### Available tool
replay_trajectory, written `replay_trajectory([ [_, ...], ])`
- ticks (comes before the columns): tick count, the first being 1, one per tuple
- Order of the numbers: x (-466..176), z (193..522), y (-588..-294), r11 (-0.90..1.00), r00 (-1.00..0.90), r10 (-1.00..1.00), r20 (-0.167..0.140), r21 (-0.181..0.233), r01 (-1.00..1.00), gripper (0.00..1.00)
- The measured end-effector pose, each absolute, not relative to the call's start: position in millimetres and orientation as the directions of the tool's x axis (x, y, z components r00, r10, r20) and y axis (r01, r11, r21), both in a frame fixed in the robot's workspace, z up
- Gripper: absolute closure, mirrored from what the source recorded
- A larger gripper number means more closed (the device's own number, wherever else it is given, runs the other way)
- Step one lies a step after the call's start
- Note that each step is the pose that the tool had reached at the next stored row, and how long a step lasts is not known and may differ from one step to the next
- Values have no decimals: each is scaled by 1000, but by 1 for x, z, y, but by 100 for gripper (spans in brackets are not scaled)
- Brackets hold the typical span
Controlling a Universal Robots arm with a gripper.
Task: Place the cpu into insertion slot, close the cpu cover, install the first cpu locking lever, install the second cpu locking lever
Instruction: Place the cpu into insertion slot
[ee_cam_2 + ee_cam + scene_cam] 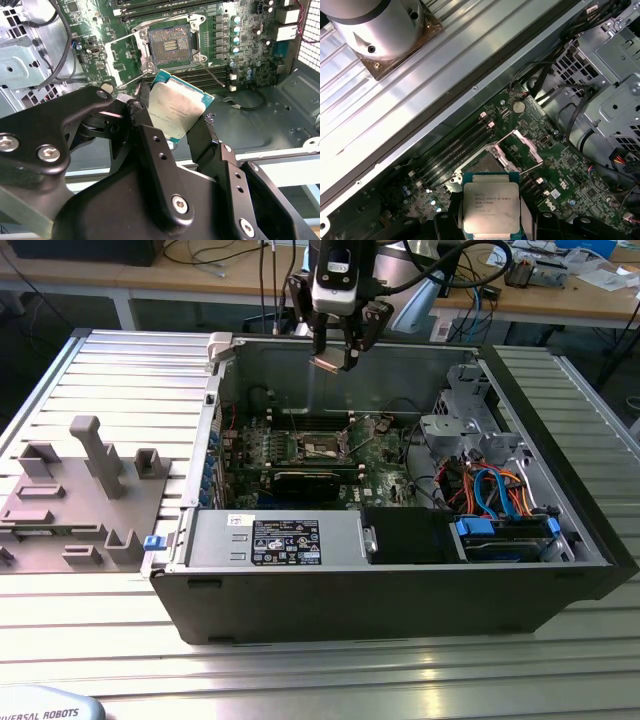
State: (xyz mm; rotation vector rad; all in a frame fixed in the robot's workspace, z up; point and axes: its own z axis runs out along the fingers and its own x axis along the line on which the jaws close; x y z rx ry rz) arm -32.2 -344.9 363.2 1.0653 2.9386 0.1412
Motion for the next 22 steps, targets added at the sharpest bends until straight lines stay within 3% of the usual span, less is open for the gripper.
replay_trajectory([
  [22,-32,363,-345,723,-727,687,19,89,685,46],
])
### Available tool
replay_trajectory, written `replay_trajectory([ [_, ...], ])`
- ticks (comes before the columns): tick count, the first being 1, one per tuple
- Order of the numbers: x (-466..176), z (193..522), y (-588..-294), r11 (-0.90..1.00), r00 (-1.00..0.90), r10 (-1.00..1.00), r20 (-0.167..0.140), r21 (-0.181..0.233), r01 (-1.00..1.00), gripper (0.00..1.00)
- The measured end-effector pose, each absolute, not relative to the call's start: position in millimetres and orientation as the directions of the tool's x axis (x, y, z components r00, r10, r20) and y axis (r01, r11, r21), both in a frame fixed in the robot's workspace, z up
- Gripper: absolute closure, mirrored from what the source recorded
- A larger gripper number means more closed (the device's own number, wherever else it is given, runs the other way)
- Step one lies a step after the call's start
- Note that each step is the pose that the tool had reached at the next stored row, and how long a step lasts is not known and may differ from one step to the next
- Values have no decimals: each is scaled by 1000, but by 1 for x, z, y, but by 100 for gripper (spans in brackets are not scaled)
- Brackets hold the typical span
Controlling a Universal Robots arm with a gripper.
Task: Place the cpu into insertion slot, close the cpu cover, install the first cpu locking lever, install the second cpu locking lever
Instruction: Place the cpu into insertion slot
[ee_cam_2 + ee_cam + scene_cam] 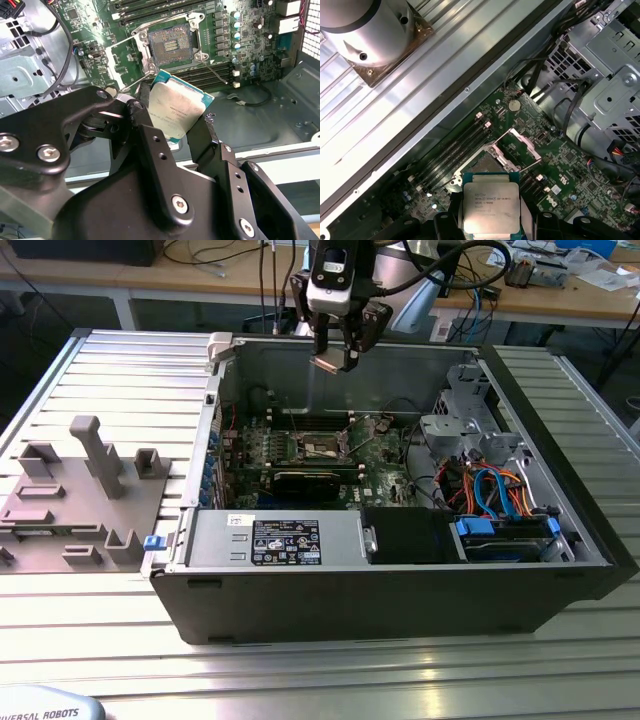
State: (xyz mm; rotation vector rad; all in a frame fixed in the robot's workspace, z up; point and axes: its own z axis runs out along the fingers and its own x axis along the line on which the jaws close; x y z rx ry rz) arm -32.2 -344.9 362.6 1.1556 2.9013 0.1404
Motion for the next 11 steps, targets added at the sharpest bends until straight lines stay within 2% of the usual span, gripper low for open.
replay_trajectory([
  [11,-32,362,-345,711,-715,699,19,89,697,46],
])
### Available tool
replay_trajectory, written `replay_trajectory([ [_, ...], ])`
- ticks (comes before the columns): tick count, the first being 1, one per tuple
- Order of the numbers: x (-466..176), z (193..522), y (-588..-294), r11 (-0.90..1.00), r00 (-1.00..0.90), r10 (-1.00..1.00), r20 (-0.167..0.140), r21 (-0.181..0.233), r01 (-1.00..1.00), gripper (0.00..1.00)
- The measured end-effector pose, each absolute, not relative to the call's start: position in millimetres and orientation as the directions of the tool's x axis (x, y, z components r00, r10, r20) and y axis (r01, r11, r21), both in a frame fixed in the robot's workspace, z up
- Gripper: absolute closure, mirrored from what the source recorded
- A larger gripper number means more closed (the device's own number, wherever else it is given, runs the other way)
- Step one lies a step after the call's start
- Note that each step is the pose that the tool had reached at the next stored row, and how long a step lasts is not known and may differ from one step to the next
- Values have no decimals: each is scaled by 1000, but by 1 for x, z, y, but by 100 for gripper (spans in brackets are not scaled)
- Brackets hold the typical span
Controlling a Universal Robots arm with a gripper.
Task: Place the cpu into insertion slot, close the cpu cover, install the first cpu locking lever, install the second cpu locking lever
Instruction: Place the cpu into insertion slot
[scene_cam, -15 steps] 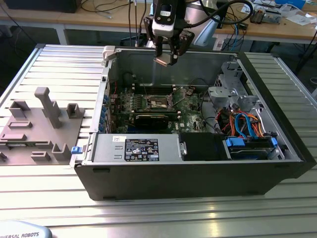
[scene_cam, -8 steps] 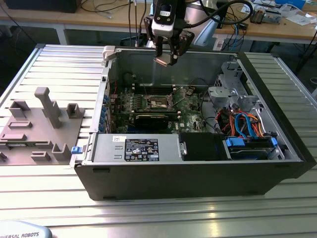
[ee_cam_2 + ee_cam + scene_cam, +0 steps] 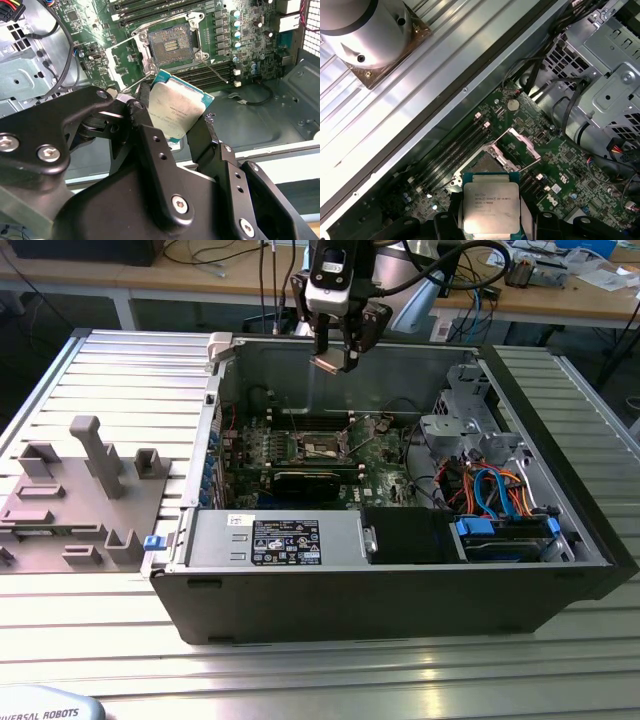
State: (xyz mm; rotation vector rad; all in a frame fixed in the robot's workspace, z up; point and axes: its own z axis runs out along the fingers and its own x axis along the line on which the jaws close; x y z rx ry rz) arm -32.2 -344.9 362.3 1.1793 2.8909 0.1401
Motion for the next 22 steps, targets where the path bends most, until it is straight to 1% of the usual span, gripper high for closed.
replay_trajectory([
  [22,-32,362,-345,688,-692,722,19,89,720,46],
])
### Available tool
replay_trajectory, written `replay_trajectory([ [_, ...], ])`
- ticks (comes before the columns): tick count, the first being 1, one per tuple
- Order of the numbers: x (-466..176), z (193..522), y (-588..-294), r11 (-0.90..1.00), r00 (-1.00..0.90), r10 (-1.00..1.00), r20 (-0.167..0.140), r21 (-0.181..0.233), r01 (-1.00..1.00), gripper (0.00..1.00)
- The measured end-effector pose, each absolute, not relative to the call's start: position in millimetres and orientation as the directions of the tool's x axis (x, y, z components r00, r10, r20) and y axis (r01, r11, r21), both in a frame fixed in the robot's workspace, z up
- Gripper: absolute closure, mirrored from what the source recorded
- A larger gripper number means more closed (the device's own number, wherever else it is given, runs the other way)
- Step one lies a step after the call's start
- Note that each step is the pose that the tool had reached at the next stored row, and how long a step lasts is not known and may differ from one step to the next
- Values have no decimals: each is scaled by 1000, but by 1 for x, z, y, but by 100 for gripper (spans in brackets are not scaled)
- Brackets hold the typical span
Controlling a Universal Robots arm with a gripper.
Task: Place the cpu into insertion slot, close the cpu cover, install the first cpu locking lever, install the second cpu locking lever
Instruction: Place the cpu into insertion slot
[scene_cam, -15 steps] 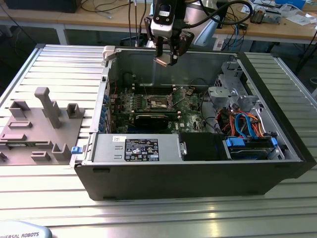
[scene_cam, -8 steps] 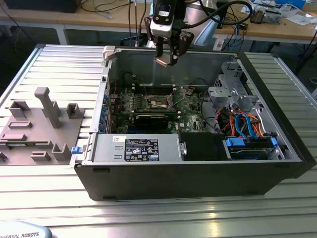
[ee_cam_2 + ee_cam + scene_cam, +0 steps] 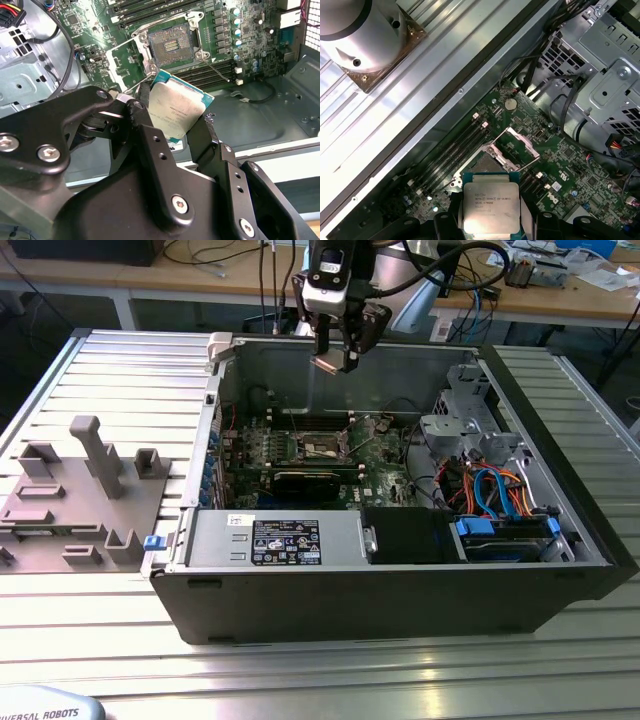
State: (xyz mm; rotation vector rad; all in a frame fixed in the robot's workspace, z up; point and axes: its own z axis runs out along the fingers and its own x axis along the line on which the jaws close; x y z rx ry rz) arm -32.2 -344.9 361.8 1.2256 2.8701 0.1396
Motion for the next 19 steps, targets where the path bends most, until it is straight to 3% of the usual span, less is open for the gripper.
replay_trajectory([
  [19,-32,361,-345,672,-675,737,19,89,736,46],
])
